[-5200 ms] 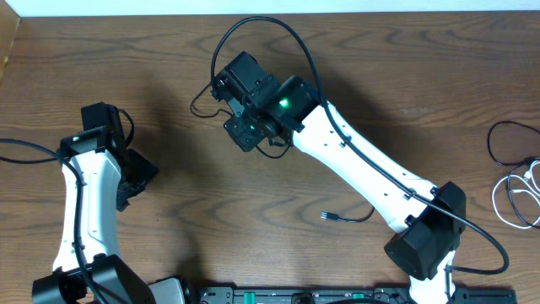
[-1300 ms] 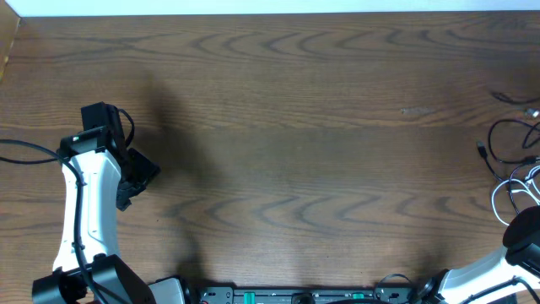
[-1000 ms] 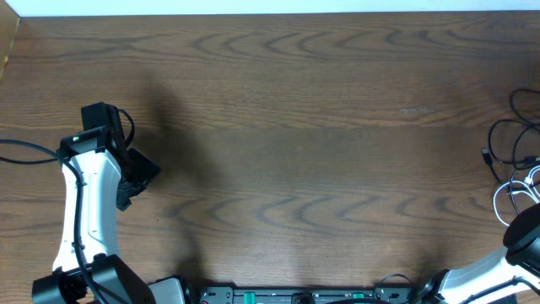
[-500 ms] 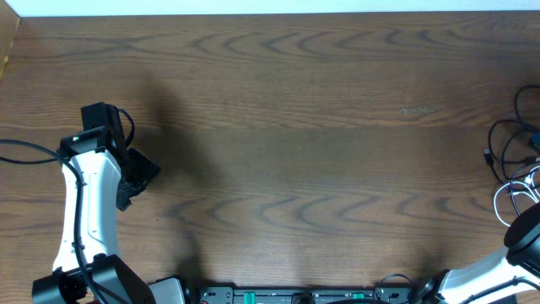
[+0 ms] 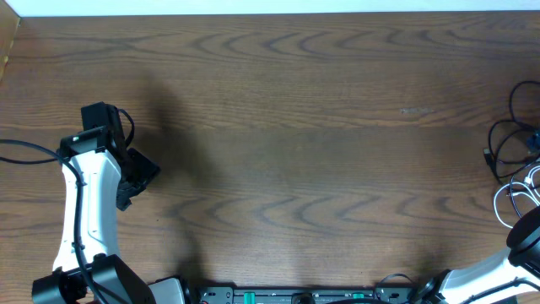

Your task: Untangle cables

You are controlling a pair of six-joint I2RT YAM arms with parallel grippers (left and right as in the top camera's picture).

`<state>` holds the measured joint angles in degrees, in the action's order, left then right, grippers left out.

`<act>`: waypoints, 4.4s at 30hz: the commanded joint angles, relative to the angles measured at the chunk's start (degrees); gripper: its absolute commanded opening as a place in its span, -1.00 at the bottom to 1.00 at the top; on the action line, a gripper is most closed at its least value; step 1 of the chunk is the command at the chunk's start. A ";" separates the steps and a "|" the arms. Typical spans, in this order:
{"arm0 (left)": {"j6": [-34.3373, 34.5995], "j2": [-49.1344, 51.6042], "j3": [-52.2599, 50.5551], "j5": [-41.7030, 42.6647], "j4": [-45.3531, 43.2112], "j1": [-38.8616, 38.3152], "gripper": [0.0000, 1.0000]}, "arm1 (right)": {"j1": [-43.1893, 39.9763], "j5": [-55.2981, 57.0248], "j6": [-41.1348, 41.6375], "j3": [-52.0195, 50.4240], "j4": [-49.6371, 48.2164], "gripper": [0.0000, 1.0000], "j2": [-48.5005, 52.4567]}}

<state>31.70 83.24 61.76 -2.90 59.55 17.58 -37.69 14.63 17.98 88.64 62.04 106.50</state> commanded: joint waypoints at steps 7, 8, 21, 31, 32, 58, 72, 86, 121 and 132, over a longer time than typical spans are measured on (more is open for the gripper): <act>0.11 -0.52 0.24 2.05 -1.42 0.22 0.29 | -0.20 -1.33 0.66 -0.42 0.11 0.72 0.28; 0.11 -0.52 0.24 2.62 -1.70 0.22 0.29 | -0.20 -1.33 0.66 -0.42 0.11 0.74 0.28; 0.09 -0.52 0.24 3.80 -2.67 -0.83 0.29 | 0.02 -72.96 -35.45 -0.42 -6.86 0.73 0.26; 0.09 -0.52 0.24 3.78 -3.89 -3.93 0.29 | 0.28 -59.78 -30.73 -0.42 -7.41 0.54 0.26; 0.09 -0.52 0.24 3.78 -4.02 -4.39 0.29 | 0.28 -59.56 -30.62 -0.42 -7.41 0.21 0.26; 0.09 -0.52 0.22 3.78 -4.35 -7.82 0.28 | 11.54 -35.76 -17.51 -14.64 -30.36 -0.98 0.44; 0.09 -0.52 0.22 3.80 -4.33 -7.82 0.28 | 11.56 -37.29 -16.26 -25.09 -36.39 -0.94 0.46; 0.04 -0.52 0.20 3.78 -3.21 -7.80 0.28 | 10.67 -58.14 -9.03 -23.30 -48.50 -0.98 -4.17; 0.11 -0.52 0.20 3.80 -2.84 -7.82 0.28 | 10.43 -36.87 1.68 -23.19 -40.35 -0.98 10.88; -1.68 -0.52 0.20 4.02 -4.87 -9.27 0.28 | 10.14 -37.20 -0.09 -22.36 -40.46 -0.14 3.93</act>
<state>31.31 83.24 61.76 1.19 55.77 9.72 -27.40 -29.36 19.84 66.89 21.12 113.62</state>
